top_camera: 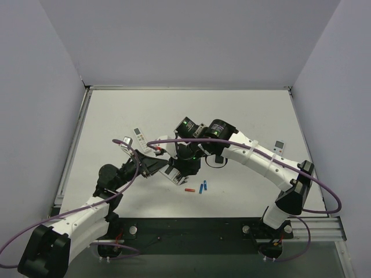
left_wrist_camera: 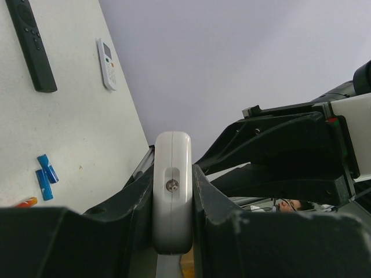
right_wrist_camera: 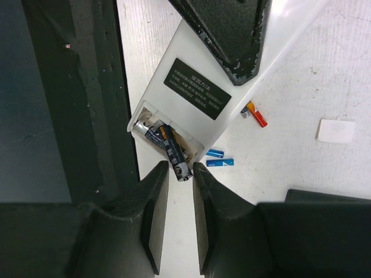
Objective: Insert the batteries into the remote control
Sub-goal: Load the battery into the remote control.
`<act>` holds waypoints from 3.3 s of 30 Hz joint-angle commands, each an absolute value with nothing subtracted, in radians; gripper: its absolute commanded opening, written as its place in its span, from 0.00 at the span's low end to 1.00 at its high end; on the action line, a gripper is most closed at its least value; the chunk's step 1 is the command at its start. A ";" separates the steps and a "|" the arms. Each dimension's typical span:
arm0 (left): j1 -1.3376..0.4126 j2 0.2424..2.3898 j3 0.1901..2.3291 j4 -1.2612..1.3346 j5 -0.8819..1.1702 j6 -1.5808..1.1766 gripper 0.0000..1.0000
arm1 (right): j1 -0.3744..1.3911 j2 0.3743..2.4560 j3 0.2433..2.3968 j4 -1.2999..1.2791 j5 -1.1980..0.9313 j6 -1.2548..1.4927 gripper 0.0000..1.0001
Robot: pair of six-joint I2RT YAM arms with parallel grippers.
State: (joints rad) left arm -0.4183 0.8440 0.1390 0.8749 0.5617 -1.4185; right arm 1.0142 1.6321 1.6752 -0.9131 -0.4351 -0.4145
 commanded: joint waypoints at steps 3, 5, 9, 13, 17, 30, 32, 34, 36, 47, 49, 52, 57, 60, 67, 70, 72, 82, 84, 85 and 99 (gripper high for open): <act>-0.436 0.825 0.150 1.011 0.529 -1.453 0.00 | 1.005 1.652 1.706 -0.939 -0.454 -0.410 0.26; -0.437 0.821 0.149 1.012 0.526 -1.457 0.00 | 1.005 1.654 1.707 -0.937 -0.454 -0.408 0.28; -0.439 0.813 0.138 1.014 0.508 -1.466 0.00 | 1.003 1.660 1.713 -0.937 -0.454 -0.405 0.30; -0.439 0.805 0.123 1.003 0.486 -1.479 0.00 | 1.003 1.651 1.723 -0.933 -0.434 -0.396 0.40; -0.439 0.792 0.092 0.980 0.445 -1.496 0.00 | 1.002 1.611 1.730 -0.899 -0.405 -0.368 0.55; -0.439 0.747 0.066 0.910 0.364 -1.534 0.00 | 0.996 1.416 1.505 -0.571 -0.189 -0.103 0.62; -0.439 0.738 0.063 0.896 0.350 -1.539 0.00 | 0.993 1.391 1.453 -0.526 -0.167 -0.068 0.56; -0.439 0.729 0.061 0.882 0.341 -1.546 0.00 | 0.994 1.384 1.433 -0.509 -0.160 -0.025 0.50; -0.439 0.721 0.057 0.868 0.324 -1.554 0.00 | 0.994 1.374 1.404 -0.476 -0.176 -0.002 0.47; -0.439 0.693 0.054 0.833 0.302 -1.563 0.00 | 0.994 1.382 1.345 -0.364 -0.210 0.074 0.31; -0.439 0.693 0.054 0.833 0.302 -1.562 0.00 | 0.994 1.384 1.344 -0.359 -0.224 0.072 0.26; -0.439 0.693 0.051 0.833 0.301 -1.562 0.00 | 0.992 1.387 1.345 -0.356 -0.241 0.071 0.22; -0.439 0.690 0.051 0.833 0.299 -1.565 0.00 | 0.994 1.393 1.341 -0.360 -0.250 0.071 0.19; -0.439 0.690 0.051 0.833 0.299 -1.565 0.00 | 0.994 1.399 1.341 -0.364 -0.255 0.069 0.18; -0.439 0.687 0.049 0.838 0.299 -1.568 0.00 | 0.994 1.410 1.333 -0.377 -0.258 0.064 0.18; -0.439 0.686 0.048 0.839 0.298 -1.569 0.00 | 0.996 1.417 1.335 -0.382 -0.261 0.063 0.18; -0.439 0.684 0.048 0.841 0.298 -1.572 0.00 | 0.996 1.422 1.333 -0.385 -0.259 0.060 0.18; -0.439 0.675 0.046 0.844 0.291 -1.578 0.00 | 1.009 1.434 1.330 -0.396 -0.267 0.057 0.11; -0.439 0.676 0.046 0.844 0.291 -1.578 0.00 | 1.011 1.436 1.330 -0.397 -0.268 0.055 0.09; -0.439 0.676 0.046 0.844 0.290 -1.580 0.00 | 1.014 1.439 1.330 -0.397 -0.268 0.054 0.09; -0.439 0.661 0.041 0.903 0.265 -1.588 0.00 | 1.038 1.479 1.325 -0.410 -0.273 0.037 0.00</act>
State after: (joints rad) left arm -0.4335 0.6872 0.0338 0.7822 0.3016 -1.5639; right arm 1.0153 1.4483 1.3338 -0.3847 -0.2539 0.0479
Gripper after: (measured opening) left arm 0.313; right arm 0.008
